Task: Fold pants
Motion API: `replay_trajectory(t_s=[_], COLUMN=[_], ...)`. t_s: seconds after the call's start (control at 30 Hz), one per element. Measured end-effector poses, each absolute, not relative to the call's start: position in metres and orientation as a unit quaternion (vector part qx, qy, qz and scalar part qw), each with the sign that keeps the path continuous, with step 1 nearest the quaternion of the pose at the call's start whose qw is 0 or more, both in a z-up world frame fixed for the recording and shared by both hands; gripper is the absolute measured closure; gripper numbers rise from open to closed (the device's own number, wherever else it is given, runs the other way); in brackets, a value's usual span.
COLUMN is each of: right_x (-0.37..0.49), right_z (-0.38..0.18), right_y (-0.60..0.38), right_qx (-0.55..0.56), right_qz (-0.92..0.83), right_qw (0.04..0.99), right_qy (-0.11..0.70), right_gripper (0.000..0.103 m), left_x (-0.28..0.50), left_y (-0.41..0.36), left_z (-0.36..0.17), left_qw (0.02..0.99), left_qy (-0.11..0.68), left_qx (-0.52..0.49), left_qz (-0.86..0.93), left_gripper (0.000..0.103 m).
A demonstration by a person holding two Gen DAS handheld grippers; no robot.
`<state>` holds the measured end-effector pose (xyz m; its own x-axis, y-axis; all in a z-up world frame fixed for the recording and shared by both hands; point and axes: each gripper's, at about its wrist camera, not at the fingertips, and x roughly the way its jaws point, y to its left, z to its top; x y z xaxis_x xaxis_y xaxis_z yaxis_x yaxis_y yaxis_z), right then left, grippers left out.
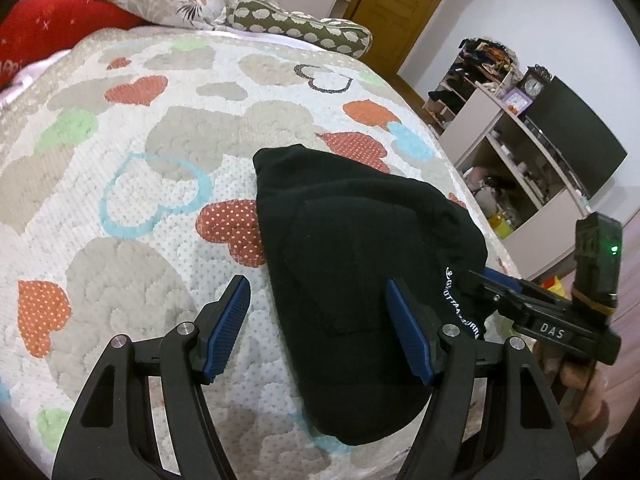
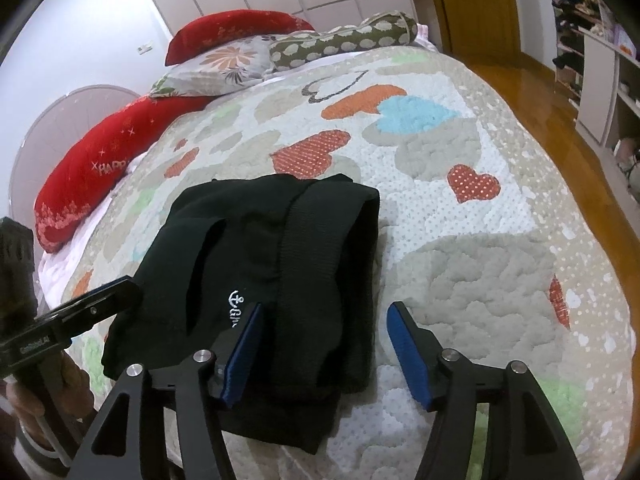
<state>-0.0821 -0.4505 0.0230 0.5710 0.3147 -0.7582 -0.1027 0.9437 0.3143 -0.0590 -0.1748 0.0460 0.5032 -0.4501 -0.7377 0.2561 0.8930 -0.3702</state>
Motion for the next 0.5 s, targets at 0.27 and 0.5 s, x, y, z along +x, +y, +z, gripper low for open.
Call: replay_trajectory(t_s=[0.27,0.5], right_x=[-0.069,-0.054], right_z=[0.016,0.013], right_y=[-0.448,-0.445], right_qx=[0.124,0.134], right_qz=[0.134,0.158], right_qw=[0.877,0.878], right_qy=[0.444,0.432], right_gripper=[0.039,0.047], left_x=[-0.051,-0.042], left_y=[-0.184,-0.192], left_z=[0.040,0.034], left_qw=[0.850,0.846], left_qy=[0.465,0.472], left_qx=[-0.116,-0.117], left_qz=[-0.219,-0.218], left_gripper=[0.033,0.029])
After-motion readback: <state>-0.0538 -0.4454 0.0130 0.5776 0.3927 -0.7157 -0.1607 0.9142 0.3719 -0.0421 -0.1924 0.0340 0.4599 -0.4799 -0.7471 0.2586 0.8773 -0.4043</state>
